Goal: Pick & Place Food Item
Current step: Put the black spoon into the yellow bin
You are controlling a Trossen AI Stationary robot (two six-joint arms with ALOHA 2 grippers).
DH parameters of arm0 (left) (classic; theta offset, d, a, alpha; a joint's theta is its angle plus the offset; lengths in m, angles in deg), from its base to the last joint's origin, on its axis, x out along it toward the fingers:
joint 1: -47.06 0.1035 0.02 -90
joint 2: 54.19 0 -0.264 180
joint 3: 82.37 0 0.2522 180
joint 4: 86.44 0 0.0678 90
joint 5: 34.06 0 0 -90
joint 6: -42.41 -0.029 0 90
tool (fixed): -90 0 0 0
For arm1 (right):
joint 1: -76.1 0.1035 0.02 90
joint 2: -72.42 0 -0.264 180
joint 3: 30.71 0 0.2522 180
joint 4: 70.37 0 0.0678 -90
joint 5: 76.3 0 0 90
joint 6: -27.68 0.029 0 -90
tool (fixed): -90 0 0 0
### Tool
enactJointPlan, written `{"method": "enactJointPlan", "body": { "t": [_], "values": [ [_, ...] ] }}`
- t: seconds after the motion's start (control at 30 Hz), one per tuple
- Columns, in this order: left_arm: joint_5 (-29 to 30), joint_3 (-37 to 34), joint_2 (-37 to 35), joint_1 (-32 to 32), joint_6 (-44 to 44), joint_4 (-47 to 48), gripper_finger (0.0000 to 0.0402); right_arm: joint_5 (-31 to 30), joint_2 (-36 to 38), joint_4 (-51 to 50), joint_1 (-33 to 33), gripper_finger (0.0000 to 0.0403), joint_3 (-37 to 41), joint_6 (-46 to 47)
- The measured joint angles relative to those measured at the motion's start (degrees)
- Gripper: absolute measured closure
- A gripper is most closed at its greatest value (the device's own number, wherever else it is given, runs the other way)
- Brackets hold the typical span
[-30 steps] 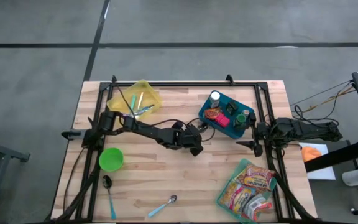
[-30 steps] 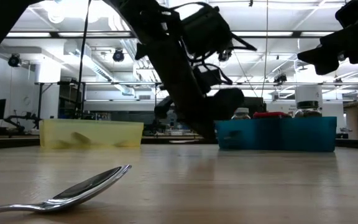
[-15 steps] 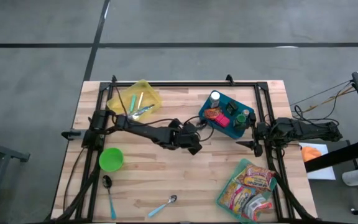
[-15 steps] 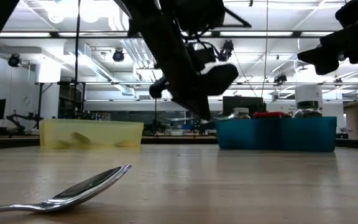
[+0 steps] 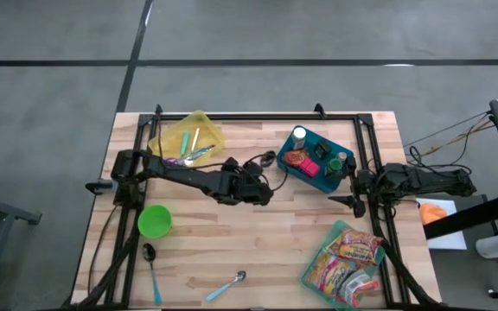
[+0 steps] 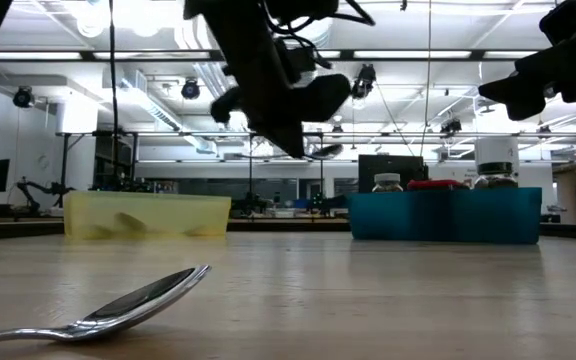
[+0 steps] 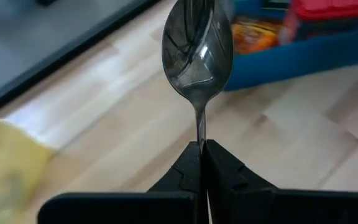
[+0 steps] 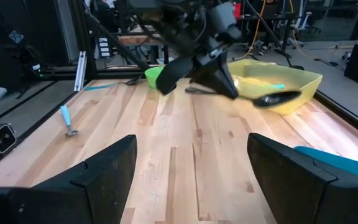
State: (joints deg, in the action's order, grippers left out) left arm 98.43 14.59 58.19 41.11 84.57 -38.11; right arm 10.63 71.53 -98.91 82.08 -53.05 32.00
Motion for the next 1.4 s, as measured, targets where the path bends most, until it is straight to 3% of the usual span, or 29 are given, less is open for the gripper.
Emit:
{"method": "enactJointPlan", "body": {
  "t": [0.33, 0.6, 0.9, 1.07, 1.4],
  "values": [
    [2.2, 0.0, -3.3, 0.9, 4.2, 11.9, 0.0396, 0.0, 0.0, 0.0, 0.0, 0.0100, 0.0, 0.0],
    [6.7, 0.0, -6.1, 0.9, 19.1, 26.3, 0.0396, 0.0, 0.0, 0.0, 0.0, 0.0100, 0.0, 0.1],
    [7.8, -0.9, -9.2, 0.8, 26.0, 34.5, 0.0396, 0.0, 0.0, 0.0, 0.0, 0.0100, 0.0, 0.1],
    [8.5, -5.0, -12.9, 0.8, 29.2, 36.0, 0.0396, 0.0, 0.0, 0.0, 0.0, 0.0100, 0.0, 0.1],
    [9.4, -20.3, -26.3, 1.8, 34.3, 36.2, 0.0396, 0.0, 0.0, 0.0, 0.0, 0.0100, 0.0, 0.0]
  ]
}}
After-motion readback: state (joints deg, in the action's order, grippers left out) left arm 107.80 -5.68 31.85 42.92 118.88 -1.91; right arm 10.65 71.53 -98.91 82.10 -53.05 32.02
